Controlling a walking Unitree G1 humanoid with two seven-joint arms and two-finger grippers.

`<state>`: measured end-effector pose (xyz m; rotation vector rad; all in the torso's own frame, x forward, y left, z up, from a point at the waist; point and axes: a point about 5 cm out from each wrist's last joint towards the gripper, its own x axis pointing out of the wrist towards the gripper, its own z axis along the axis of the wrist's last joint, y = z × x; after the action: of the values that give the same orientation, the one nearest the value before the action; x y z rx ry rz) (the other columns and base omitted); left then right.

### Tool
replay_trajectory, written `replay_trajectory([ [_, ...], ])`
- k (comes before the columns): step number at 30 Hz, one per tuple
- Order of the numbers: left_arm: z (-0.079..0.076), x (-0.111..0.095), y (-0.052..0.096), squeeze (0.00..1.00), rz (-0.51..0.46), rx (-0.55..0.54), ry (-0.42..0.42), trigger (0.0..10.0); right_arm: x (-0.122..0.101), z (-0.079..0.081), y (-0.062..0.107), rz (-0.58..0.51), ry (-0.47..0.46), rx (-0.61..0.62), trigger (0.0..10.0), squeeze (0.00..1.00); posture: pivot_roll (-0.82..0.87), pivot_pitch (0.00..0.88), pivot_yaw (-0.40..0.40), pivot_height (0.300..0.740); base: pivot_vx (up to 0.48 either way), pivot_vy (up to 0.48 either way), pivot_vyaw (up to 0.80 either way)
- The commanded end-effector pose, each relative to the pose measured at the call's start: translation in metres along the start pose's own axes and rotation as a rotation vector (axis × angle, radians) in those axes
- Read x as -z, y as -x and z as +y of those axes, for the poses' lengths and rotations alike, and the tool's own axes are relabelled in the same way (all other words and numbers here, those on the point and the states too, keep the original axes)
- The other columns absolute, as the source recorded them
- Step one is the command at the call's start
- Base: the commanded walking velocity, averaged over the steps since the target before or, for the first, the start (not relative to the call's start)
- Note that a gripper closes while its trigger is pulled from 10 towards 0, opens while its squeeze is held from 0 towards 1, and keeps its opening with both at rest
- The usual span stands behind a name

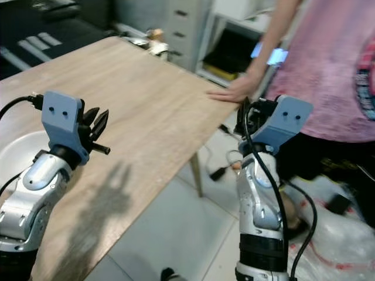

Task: Setting the table

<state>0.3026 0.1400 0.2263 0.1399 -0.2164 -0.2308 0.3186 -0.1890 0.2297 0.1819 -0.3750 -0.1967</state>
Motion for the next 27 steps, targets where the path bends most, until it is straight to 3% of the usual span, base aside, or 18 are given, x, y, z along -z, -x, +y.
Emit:
replay_trajectory([
  [1, 0.0013, 0.0057, 0.002, 0.0, 0.018, -0.004, -0.006, 10.0, 0.0028, 0.0007, 0.0, 0.014, 0.007, 0.002, 10.0, 0.0, 0.03, 0.071, 0.031, 0.74, 0.0, 0.0, -0.8],
  [27, 0.0009, 0.0081, -0.0004, 0.0, 0.019, -0.002, -0.003, 10.0, 0.0063, 0.0008, 0.0029, 0.032, 0.028, -0.008, 10.0, 0.0, 0.02, 0.075, 0.035, 0.74, 0.0, 0.0, -0.8],
])
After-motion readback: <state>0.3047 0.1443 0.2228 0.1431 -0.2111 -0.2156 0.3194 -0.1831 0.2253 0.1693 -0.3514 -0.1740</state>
